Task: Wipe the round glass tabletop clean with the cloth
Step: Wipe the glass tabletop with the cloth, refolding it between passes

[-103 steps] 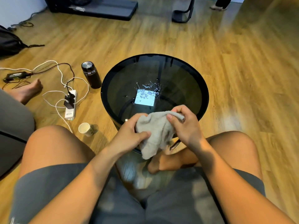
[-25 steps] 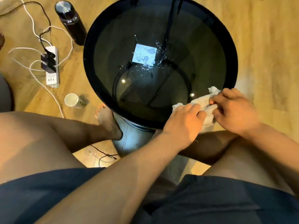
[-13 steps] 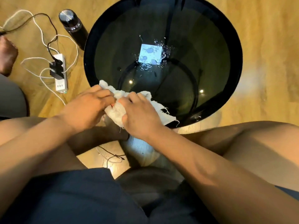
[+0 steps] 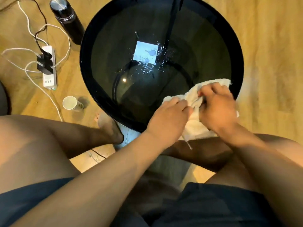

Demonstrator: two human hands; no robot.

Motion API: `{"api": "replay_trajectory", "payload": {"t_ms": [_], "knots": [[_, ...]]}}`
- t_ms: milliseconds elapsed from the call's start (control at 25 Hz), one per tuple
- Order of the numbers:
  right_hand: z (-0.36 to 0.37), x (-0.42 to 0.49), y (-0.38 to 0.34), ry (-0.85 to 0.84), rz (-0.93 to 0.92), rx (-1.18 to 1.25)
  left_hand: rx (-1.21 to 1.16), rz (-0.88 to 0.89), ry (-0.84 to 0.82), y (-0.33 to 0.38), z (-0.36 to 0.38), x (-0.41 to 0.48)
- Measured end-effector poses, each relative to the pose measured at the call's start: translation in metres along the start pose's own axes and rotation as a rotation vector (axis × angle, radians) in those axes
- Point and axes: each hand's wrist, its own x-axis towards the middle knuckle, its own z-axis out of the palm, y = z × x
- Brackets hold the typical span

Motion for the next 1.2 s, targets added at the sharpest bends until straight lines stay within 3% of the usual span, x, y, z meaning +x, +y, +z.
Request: {"api": "replay_trajectory", "payload": {"t_ms": [120,240,320,400,520,640,760,840,920,960,1040,1120,1200], "knots": [[0.026,-0.017,-0.104,-0.006,-0.185,0.187,-0.015,-0.013,0.017,-0.081,-0.022,-0.081],[0.033,-0.014,-0.187,-0.075,-0.308,0.339,0.120,-0.208,-0.135,-0.136,-0.058,-0.126],[0.031,-0.001,-0.173,-0.134,-0.426,0.298,0.175,-0.261,-0.128,-0.144,-0.064,-0.120],[0.023,0.004,-0.115,-0.170,-0.446,0.182,0.167,-0.190,-0.031,-0.120,-0.049,-0.094],[0.005,0.008,-0.001,-0.055,-0.215,0.042,0.146,-0.078,0.079,-0.040,-0.002,-0.022],[-0.011,0.002,0.068,-0.038,0.017,-0.067,0.076,-0.117,0.056,0.031,0.025,0.044],[0.008,-0.007,0.038,-0.008,0.088,-0.099,0.020,-0.059,0.047,0.017,0.016,0.042],[0.023,-0.013,-0.019,-0.020,-0.061,0.021,0.072,-0.061,0.022,-0.020,0.007,0.003],[0.039,-0.013,-0.085,-0.063,-0.211,0.246,0.123,-0.158,0.016,-0.068,-0.007,-0.049],[0.048,-0.010,-0.121,-0.126,-0.326,0.272,0.140,-0.234,0.010,-0.092,-0.017,-0.074],[0.042,0.005,-0.183,-0.203,-0.348,0.164,0.164,-0.386,-0.041,-0.121,-0.038,-0.108],[0.038,0.021,-0.190,-0.195,-0.427,0.148,0.145,-0.453,-0.050,-0.122,-0.040,-0.109],[0.036,0.025,-0.146,-0.106,-0.471,0.100,0.116,-0.434,-0.017,-0.093,-0.032,-0.088]]}}
